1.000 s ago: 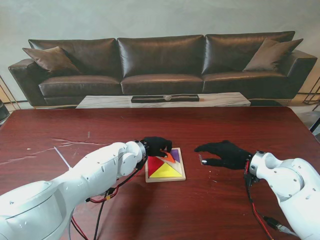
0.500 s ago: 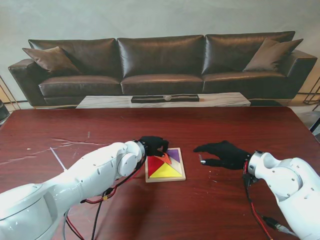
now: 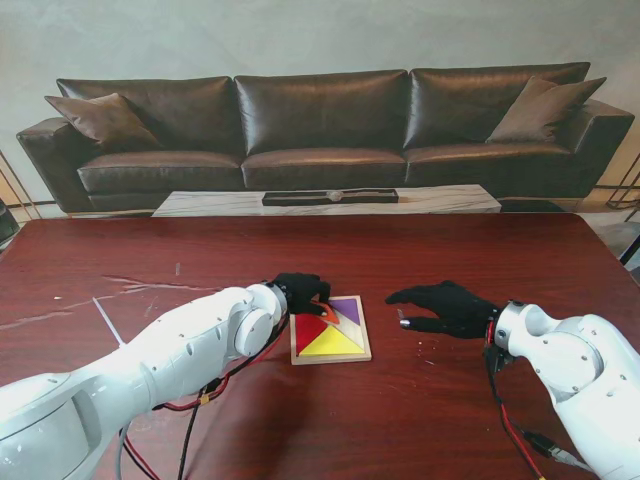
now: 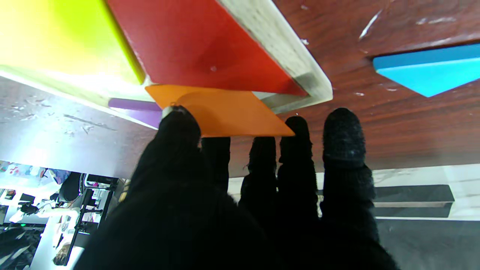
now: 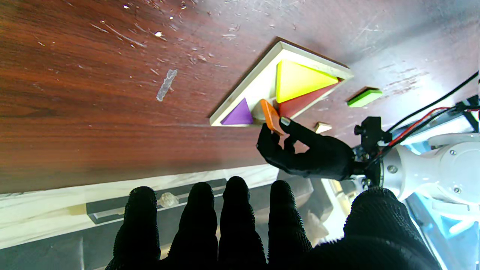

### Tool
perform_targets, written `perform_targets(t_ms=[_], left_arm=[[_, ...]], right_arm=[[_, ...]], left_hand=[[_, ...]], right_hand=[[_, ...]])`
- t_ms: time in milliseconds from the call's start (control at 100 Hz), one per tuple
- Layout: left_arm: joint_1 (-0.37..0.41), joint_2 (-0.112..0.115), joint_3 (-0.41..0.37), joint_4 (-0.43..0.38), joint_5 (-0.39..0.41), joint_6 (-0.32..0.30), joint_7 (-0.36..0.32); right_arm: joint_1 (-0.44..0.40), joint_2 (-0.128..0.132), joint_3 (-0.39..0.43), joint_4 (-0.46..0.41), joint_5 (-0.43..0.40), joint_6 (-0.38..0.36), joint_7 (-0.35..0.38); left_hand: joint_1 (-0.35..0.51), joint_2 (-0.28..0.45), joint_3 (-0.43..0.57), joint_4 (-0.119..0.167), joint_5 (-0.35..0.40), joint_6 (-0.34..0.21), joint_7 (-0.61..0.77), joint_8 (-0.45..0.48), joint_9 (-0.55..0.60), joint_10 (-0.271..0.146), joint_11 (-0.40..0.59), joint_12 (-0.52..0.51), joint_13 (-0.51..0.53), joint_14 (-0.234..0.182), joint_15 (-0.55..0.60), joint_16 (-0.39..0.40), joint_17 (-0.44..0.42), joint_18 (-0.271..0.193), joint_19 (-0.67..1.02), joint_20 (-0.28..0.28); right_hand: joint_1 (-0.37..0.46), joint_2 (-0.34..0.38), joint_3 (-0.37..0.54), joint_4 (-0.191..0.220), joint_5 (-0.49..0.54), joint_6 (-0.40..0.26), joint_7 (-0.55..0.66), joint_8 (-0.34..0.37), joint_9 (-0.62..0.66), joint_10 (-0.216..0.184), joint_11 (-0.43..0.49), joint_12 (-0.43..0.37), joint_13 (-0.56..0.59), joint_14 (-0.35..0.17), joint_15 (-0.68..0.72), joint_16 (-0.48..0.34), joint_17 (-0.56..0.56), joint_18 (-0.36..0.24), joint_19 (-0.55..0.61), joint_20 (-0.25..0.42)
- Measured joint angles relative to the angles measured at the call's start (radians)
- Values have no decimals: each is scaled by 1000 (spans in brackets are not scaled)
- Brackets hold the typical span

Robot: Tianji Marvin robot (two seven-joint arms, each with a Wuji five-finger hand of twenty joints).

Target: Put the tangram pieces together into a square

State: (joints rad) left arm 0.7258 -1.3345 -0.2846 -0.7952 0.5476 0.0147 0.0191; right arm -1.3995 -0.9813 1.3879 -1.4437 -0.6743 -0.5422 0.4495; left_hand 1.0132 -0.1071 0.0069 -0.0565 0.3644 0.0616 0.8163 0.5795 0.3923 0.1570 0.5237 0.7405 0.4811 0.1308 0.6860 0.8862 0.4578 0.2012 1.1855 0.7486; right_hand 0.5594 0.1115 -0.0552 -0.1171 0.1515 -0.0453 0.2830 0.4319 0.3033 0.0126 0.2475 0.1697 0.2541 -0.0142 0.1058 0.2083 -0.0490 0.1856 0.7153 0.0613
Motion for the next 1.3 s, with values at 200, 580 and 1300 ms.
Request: perform_targets(t_ms=[200, 580, 1300], left_arm=[[-5, -27, 12, 59, -12, 0, 17], [-25, -74, 23, 132, -56, -27, 24], [-25, -111, 24, 192, -44, 28, 101]], right_arm=[[-1, 0, 0, -1, -1, 1, 1], [-2, 0, 0, -2, -2, 9, 6], [-3, 0, 2, 3, 0, 11, 9]], left_hand=[[87, 26, -11, 0, 55, -32, 60, 0, 79, 7, 53, 6, 43, 2, 56, 13, 61, -1, 39, -1], [-12, 90, -32, 0, 136, -15, 29, -61, 110, 34, 68, 12, 98, 1, 125, 31, 95, -13, 125, -12], [-55, 100, -23, 0, 91, 30, -134, -49, 123, 19, 29, -11, 88, 1, 82, 11, 97, -14, 142, -23]], right_hand=[[0, 0, 0, 0, 0, 0, 10, 0, 0, 0, 0, 4, 0, 0, 0, 0, 0, 0, 0, 0], [0, 0, 0, 0, 0, 0, 10, 0, 0, 3, 0, 4, 0, 0, 0, 0, 0, 0, 0, 0], [15, 0, 0, 6, 0, 0, 10, -8, 0, 3, 0, 4, 0, 0, 0, 0, 0, 0, 0, 0]])
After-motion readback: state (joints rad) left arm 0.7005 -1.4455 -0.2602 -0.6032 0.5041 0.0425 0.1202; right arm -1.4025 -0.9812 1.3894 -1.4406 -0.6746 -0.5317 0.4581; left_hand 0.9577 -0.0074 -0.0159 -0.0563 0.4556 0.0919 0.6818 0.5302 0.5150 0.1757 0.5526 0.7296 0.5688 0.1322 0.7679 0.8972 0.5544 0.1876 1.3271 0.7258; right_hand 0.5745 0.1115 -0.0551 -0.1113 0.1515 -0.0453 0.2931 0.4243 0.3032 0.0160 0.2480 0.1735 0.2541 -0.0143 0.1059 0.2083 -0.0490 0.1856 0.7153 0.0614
